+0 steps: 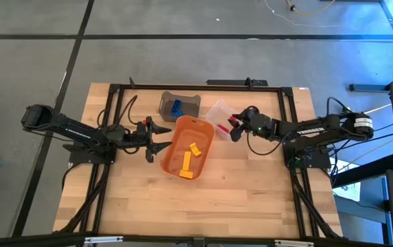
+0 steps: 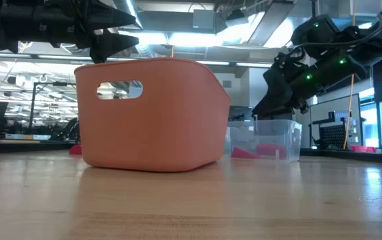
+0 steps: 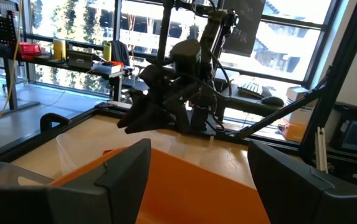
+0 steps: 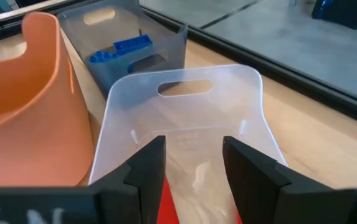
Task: Sort & place blocks by color
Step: Put the red block into the transparent bin
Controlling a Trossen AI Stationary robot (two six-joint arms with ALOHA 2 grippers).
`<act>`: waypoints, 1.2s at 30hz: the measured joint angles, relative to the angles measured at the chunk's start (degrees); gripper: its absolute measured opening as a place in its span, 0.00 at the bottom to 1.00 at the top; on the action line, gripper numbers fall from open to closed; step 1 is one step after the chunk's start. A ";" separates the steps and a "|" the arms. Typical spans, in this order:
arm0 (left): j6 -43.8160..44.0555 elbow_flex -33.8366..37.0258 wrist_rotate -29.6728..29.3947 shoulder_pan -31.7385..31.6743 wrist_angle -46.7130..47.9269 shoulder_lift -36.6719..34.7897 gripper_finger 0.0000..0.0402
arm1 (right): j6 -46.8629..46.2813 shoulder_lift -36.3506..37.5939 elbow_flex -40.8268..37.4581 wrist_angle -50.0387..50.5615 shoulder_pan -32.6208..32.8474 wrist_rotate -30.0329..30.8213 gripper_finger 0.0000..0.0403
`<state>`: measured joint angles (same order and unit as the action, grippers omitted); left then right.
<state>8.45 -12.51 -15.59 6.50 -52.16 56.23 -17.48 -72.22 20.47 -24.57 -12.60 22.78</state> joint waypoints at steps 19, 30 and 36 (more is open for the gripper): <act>-0.02 0.02 0.39 0.02 0.46 0.00 0.64 | 8.26 13.92 0.02 -6.88 7.94 -9.42 0.40; -0.11 0.02 0.44 0.02 0.44 0.00 0.64 | 9.08 14.03 0.02 -8.71 10.19 -9.42 0.40; 0.34 0.02 0.28 0.02 0.46 0.00 0.64 | 8.99 14.03 0.02 -8.81 10.19 -9.40 0.40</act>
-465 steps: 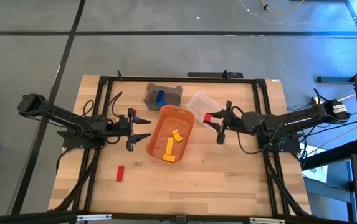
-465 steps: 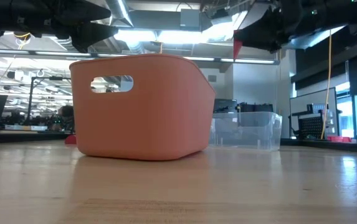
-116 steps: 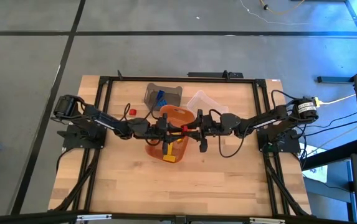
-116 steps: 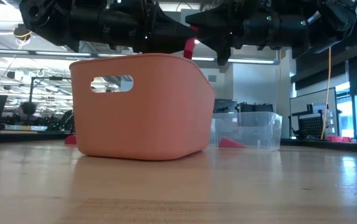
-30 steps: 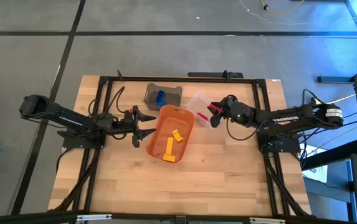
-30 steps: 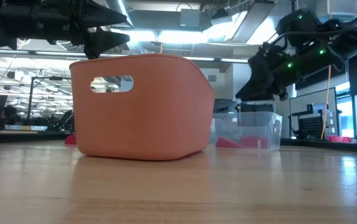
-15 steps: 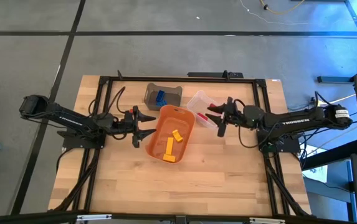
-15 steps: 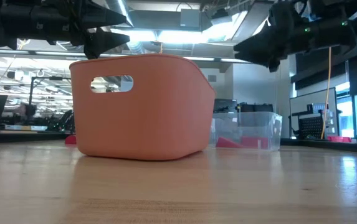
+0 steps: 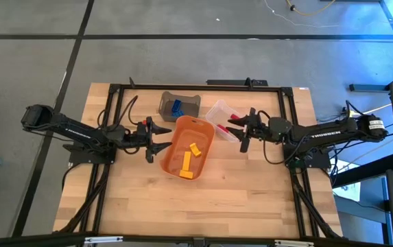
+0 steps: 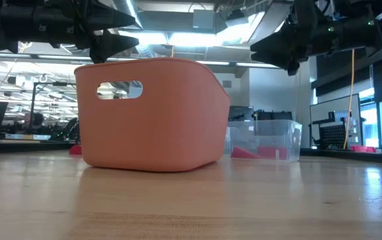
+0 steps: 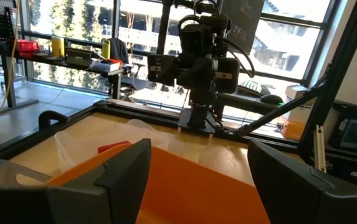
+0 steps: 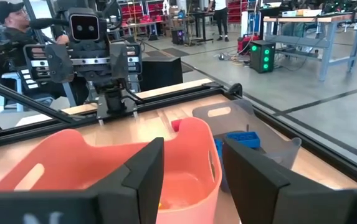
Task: Sort & place blocks by color
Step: Put the red block into the transparent bin
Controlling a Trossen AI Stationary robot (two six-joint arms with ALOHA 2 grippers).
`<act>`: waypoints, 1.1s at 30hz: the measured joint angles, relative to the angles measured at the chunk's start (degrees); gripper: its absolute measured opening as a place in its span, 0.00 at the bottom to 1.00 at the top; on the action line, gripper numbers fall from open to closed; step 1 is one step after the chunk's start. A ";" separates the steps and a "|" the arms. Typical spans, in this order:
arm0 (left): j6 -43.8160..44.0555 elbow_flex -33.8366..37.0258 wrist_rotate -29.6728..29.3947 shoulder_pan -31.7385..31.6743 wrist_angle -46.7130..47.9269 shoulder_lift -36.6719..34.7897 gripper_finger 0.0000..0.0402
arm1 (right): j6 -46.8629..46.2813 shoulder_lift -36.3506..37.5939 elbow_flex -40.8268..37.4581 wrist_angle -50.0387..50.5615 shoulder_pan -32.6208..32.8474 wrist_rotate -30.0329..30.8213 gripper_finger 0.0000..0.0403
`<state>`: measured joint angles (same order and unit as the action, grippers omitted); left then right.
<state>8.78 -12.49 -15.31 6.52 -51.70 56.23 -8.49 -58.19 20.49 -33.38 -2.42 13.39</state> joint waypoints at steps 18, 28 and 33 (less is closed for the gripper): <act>17.75 -8.24 -21.21 -8.76 41.36 0.05 0.64 | -1.64 0.15 0.00 1.55 0.02 -0.02 0.40; 17.68 -21.06 -10.98 -17.13 80.82 1.97 0.64 | -3.31 0.13 0.00 3.14 0.02 -0.02 0.40; 10.44 -26.62 -0.04 -26.27 94.78 4.19 0.64 | -3.23 0.13 0.00 3.12 0.02 -0.02 0.40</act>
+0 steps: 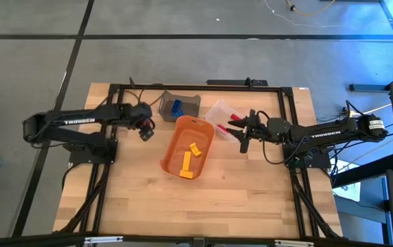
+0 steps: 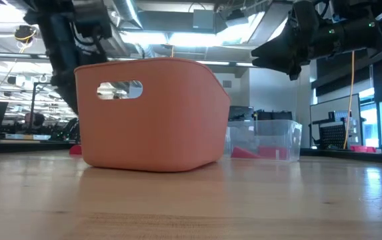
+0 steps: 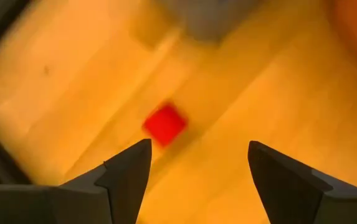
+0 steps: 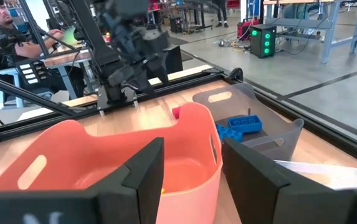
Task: Sort & place blocks by color
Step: Put the red block into the transparent bin
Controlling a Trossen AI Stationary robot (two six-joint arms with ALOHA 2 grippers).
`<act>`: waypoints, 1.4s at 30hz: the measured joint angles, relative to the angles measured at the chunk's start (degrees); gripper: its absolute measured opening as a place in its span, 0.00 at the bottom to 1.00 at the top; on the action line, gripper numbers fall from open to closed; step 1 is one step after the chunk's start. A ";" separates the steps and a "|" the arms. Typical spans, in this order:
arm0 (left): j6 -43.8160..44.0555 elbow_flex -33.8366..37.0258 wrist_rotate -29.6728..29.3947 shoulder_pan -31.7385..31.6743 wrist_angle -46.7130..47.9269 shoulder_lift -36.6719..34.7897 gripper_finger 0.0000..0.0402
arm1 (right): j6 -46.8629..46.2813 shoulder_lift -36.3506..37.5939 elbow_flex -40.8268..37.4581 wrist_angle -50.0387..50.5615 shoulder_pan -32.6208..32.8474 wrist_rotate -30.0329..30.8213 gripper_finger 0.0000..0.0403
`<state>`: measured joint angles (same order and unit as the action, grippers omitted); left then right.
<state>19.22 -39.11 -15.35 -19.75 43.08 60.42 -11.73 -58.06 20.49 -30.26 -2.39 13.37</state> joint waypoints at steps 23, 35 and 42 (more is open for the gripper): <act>-44.64 -1.69 -0.82 -8.91 -0.81 19.15 0.64 | 0.04 -0.02 -0.02 0.96 0.00 -0.55 0.40; -51.36 -1.71 2.80 -11.65 -4.98 20.46 0.64 | -0.17 -0.02 -0.02 0.98 0.02 -0.55 0.40; -52.45 -1.71 3.95 -13.15 -5.25 23.76 0.64 | -0.20 -0.02 -0.02 1.08 0.01 -0.55 0.40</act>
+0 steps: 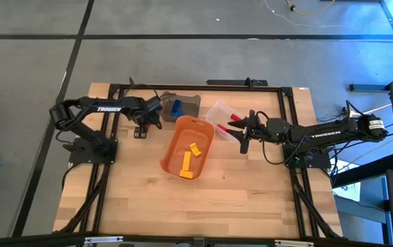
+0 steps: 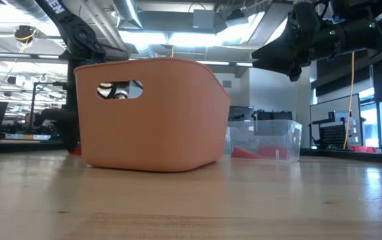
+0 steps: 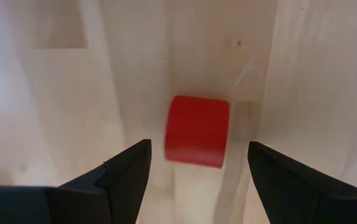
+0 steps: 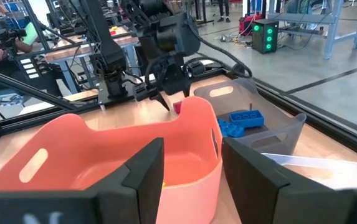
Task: Sort & place blocks by color
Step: Put the red block into the transparent bin
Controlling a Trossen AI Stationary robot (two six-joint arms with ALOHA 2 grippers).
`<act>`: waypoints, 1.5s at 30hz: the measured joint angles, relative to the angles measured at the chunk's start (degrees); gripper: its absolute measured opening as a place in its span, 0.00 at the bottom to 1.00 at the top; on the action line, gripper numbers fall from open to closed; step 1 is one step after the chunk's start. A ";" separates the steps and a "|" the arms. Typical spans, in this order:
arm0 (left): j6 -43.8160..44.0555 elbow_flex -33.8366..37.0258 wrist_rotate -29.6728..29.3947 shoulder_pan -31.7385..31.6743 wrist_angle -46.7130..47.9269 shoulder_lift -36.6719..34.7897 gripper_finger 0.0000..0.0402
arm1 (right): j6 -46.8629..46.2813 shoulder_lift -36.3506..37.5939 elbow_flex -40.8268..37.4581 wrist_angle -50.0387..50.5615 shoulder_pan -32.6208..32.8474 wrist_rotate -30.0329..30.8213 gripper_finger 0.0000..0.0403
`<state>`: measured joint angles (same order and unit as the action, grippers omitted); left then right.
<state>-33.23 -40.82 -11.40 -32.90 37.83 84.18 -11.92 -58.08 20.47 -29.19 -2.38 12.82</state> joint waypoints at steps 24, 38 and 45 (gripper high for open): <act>4.96 0.00 0.87 0.37 -0.83 3.07 0.31 | -0.04 -0.02 0.00 0.28 -0.01 0.00 0.40; 10.89 -9.64 1.77 1.51 9.57 -3.26 0.29 | 0.03 -0.02 0.00 0.31 0.01 0.00 0.40; 17.33 -12.59 3.64 5.20 4.83 -19.35 0.29 | 0.15 -0.02 0.00 0.31 0.01 0.01 0.40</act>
<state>-15.90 -53.41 -7.76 -27.70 42.66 64.83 -11.77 -58.11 20.47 -28.88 -2.37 12.83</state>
